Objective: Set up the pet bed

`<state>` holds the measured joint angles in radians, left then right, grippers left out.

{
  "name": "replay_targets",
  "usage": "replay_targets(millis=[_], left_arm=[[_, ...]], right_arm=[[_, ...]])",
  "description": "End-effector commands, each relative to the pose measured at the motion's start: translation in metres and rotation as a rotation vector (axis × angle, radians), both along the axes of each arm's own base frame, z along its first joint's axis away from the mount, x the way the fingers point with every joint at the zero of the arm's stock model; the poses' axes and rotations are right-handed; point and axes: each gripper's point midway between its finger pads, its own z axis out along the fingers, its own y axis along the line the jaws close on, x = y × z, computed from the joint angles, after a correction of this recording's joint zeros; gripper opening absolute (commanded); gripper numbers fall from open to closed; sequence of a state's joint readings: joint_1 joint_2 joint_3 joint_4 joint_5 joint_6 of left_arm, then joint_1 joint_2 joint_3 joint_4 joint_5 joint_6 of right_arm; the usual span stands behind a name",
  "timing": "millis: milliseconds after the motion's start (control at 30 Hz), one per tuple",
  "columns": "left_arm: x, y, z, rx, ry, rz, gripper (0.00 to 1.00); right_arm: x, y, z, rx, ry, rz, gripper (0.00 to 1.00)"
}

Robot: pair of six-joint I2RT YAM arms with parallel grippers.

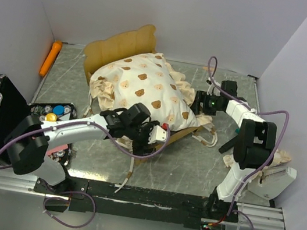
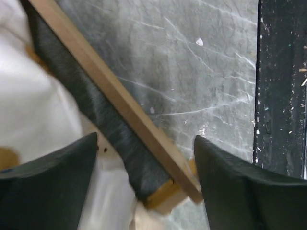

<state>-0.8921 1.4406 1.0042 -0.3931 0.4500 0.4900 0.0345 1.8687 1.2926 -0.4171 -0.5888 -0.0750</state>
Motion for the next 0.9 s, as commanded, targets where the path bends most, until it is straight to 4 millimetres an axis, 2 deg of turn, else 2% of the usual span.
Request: replay_targets(millis=[0, 67, 133, 233, 300, 367, 433, 500, 533, 633, 767, 833, 867], left_arm=[[-0.009, -0.012, -0.009, -0.037, 0.018, -0.072, 0.75], [-0.013, -0.008, -0.016, -0.001, 0.018, -0.109, 0.66], [-0.025, 0.005, -0.028, 0.07, 0.041, -0.157, 0.59], [-0.047, 0.028, -0.038, 0.153, 0.061, -0.259, 0.38], [-0.06, 0.043, -0.04, 0.176, 0.056, -0.312, 0.26], [-0.064, 0.058, -0.045, 0.204, 0.028, -0.326, 0.17], [-0.066, 0.075, -0.051, 0.25, 0.005, -0.328, 0.1], [-0.065, 0.091, -0.055, 0.289, -0.035, -0.329, 0.07], [-0.059, 0.1, -0.056, 0.305, -0.076, -0.314, 0.08], [-0.023, 0.128, -0.051, 0.321, -0.236, -0.21, 0.09], [0.052, 0.157, -0.014, 0.275, -0.502, 0.012, 0.14], [0.072, 0.169, -0.007, 0.314, -0.566, 0.059, 0.15], [0.075, 0.173, -0.008, 0.337, -0.569, 0.058, 0.17]], right_arm=[[-0.044, -0.007, -0.026, -0.01, 0.131, -0.076, 0.77], [-0.06, -0.021, -0.033, -0.085, 0.159, -0.121, 0.66], [-0.076, -0.024, -0.034, -0.108, 0.171, -0.13, 0.55], [-0.101, -0.012, -0.028, -0.079, 0.174, -0.134, 0.5], [-0.116, -0.002, -0.02, -0.072, 0.161, -0.109, 0.47], [-0.136, 0.012, -0.016, -0.047, 0.166, -0.064, 0.44], [-0.163, 0.034, -0.019, -0.027, 0.194, 0.017, 0.43], [-0.197, 0.057, -0.024, 0.034, 0.264, 0.12, 0.44], [-0.209, 0.067, -0.024, 0.056, 0.28, 0.151, 0.44], [-0.234, 0.079, -0.029, 0.042, 0.277, 0.18, 0.45], [-0.252, 0.095, -0.022, 0.102, 0.236, 0.202, 0.4], [-0.262, 0.111, -0.012, 0.155, 0.21, 0.252, 0.38], [-0.269, 0.119, -0.007, 0.195, 0.209, 0.28, 0.36]])
